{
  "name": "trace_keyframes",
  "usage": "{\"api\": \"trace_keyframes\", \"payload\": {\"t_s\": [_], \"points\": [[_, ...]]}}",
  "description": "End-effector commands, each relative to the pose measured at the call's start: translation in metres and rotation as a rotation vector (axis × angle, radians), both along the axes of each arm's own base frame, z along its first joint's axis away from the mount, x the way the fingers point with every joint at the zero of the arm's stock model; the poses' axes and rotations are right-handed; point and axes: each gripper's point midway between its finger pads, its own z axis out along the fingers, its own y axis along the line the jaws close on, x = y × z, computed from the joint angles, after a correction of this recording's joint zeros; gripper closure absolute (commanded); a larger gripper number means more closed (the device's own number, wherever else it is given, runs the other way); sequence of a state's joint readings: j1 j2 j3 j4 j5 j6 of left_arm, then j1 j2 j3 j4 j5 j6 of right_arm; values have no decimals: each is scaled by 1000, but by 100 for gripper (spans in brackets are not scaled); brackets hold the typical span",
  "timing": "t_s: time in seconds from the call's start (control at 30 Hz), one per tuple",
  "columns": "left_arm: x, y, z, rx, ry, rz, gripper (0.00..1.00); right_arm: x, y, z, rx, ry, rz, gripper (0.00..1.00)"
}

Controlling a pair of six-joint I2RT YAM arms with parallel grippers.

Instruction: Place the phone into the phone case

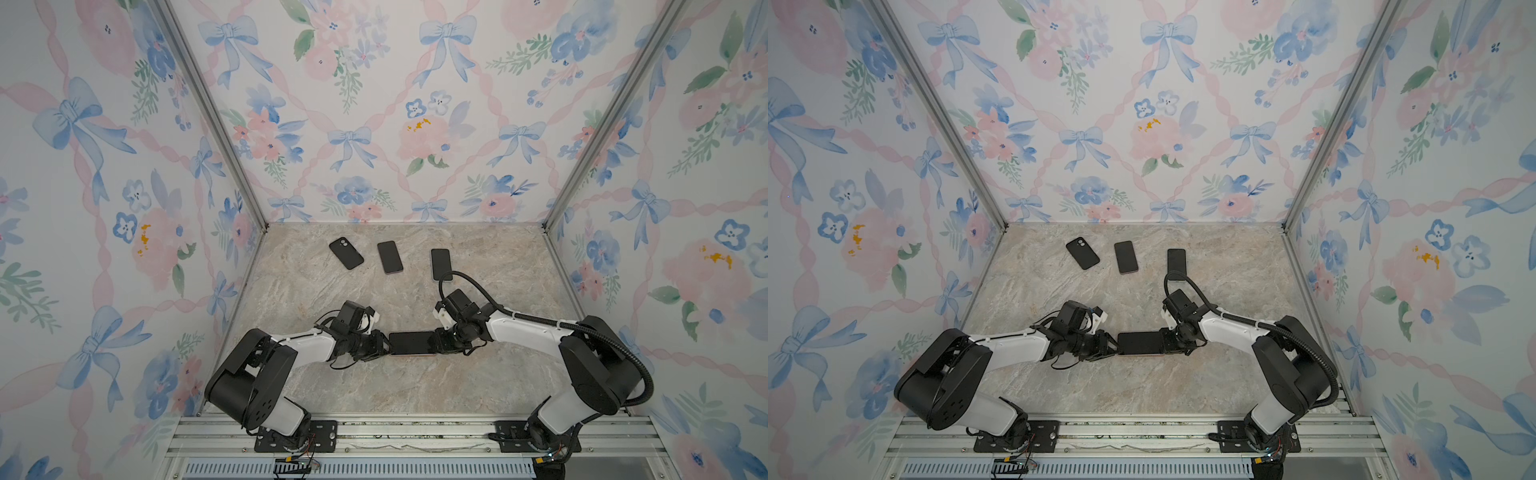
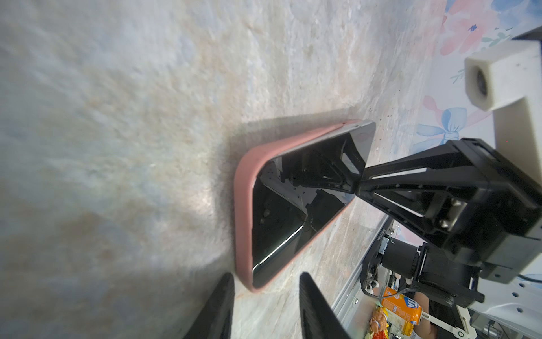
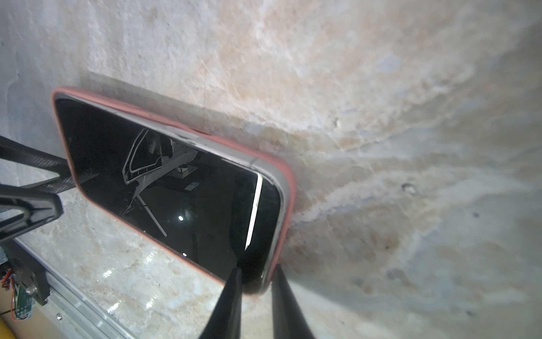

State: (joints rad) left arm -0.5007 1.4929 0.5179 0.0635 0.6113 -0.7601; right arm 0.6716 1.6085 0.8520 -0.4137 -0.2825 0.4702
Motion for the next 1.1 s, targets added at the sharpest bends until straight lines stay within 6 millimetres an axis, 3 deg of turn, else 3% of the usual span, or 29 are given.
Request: {"api": "trace_keyframes", "payload": {"t_s": [0.0,0.3,0.53,0.77,0.9,1.07], "points": [[-6,8,-8,29,8,-2,61,-13,0,-14,-31,29,25,82],[-5,8,-7,27,2,-1,61,-14,0,-15,-37,29,22,85],[-15,16,4,28,-2,31,58,-1,-16,25,-88,-106,73,68],[-40,2,3,47,11,1,54,28,9,59,-19,-263,219,59],[-45,-9,1,43,12,-18,54,41,23,58,-17,-296,311,49],[-47,-18,-9,30,29,-33,54,56,33,36,-19,-245,346,40]]}}
